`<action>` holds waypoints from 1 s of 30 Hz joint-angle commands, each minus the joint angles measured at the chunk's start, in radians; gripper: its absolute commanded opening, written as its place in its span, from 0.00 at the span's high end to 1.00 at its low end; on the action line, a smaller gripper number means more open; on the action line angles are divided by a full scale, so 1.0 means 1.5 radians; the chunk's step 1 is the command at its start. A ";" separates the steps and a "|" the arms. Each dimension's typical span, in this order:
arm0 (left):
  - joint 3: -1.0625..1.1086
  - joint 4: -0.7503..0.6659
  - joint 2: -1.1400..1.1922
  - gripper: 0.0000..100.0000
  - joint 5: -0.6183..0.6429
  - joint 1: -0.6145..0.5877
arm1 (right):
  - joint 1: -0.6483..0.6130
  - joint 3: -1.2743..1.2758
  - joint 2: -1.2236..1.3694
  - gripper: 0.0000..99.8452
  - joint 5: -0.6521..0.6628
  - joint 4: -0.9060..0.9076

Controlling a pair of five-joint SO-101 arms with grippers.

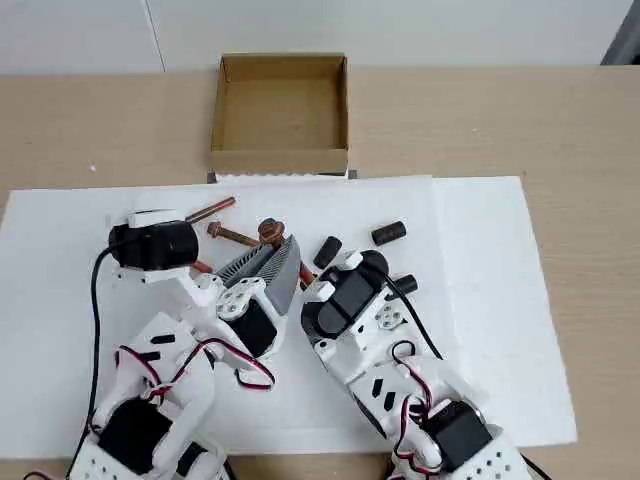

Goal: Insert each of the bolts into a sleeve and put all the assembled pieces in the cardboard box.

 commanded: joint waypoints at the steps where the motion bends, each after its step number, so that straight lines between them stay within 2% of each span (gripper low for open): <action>1: 0.019 -0.071 -0.009 0.99 -0.028 -0.031 | -0.009 -0.049 -0.004 1.00 0.009 -0.012; 8: 0.040 -0.093 -0.009 0.99 -0.047 -0.035 | -0.008 -0.058 -0.004 1.00 0.015 -0.012; 17: 0.041 -0.092 -0.009 0.99 -0.047 0.005 | -0.005 -0.054 -0.004 1.00 0.037 -0.012; 30: 0.042 -0.091 -0.009 0.99 -0.050 0.001 | 0.016 -0.054 -0.004 1.00 0.037 -0.017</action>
